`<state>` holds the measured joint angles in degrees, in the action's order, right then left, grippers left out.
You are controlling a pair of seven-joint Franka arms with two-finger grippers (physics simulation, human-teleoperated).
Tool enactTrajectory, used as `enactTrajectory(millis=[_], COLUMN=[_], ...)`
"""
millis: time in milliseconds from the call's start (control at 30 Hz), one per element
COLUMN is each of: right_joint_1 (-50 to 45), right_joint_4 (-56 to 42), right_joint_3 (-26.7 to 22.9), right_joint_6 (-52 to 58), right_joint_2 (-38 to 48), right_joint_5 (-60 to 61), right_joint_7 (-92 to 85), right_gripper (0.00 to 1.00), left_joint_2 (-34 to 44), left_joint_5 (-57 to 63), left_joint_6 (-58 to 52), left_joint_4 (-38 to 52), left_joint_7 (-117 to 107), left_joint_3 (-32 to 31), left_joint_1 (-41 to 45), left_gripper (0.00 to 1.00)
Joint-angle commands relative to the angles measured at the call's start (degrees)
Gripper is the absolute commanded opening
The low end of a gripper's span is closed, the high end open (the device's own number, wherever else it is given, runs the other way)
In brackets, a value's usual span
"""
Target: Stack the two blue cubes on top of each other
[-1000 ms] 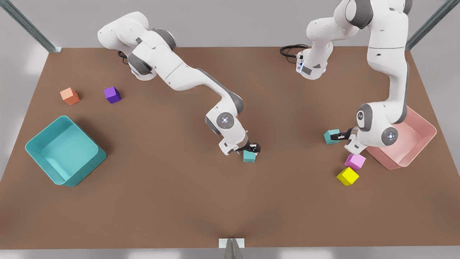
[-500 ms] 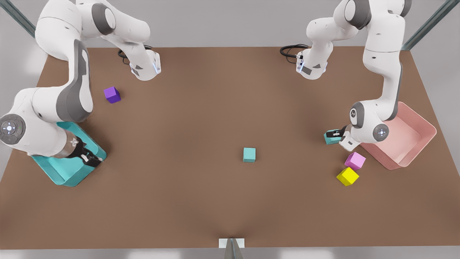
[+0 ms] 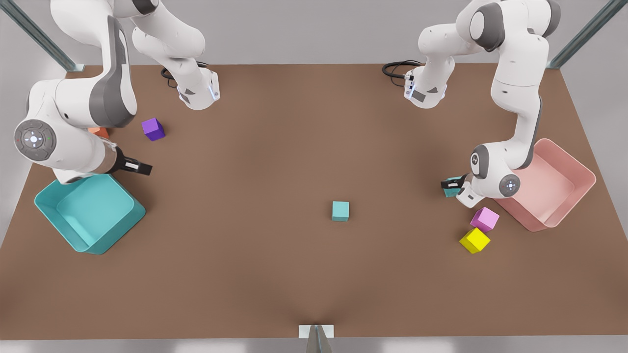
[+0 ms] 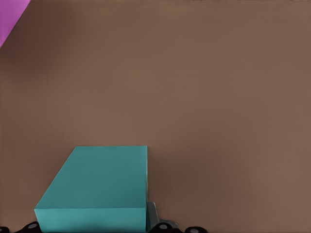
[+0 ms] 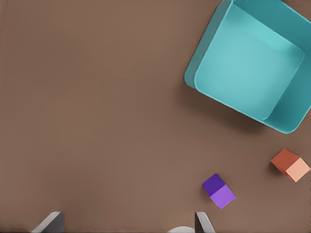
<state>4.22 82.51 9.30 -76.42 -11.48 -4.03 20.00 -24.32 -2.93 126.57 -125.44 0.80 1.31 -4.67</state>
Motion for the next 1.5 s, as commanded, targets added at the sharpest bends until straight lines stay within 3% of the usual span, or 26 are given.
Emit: enactTrajectory(millis=[0,167,233,333,433,567,1467], right_joint_1=[0.0,0.0,0.0,0.1,0.2,0.2,0.1], right_joint_4=[0.0,-0.1,-0.1,-0.2,-0.2,-0.2,-0.1], right_joint_3=[0.0,0.0,0.0,-0.1,-0.1,-0.1,0.0], right_joint_6=[0.5,0.5,0.5,0.4,0.4,0.0,0.0], right_joint_2=[0.1,-0.3,-0.3,-0.4,-0.4,-0.4,-1.5], right_joint_5=[0.1,-0.1,-0.2,-0.5,-0.5,-0.5,-0.4], right_joint_7=[-17.0,-17.0,-17.0,-17.1,-17.1,-17.0,-16.2], right_gripper=[1.00,1.00,1.00,1.00,1.00,1.00,1.00], left_joint_2=[0.1,8.3,10.3,5.3,-7.5,-16.4,-18.8], left_joint_5=[-0.5,-0.5,-0.7,-4.2,-4.0,-4.5,-4.3], left_joint_6=[1.1,-7.4,-10.1,-14.1,-14.1,-14.1,-13.9], left_joint_4=[0.0,0.0,1.4,15.0,33.6,45.5,45.3], left_joint_7=[0.9,-3.4,-12.8,-26.1,-41.8,-50.5,-50.5], left_joint_3=[0.0,0.0,-0.7,-6.3,-7.7,-7.7,-8.6], left_joint_1=[0.0,5.3,12.7,21.0,31.8,33.8,32.9], left_gripper=[0.58,0.59,0.59,0.59,0.59,0.59,0.62])
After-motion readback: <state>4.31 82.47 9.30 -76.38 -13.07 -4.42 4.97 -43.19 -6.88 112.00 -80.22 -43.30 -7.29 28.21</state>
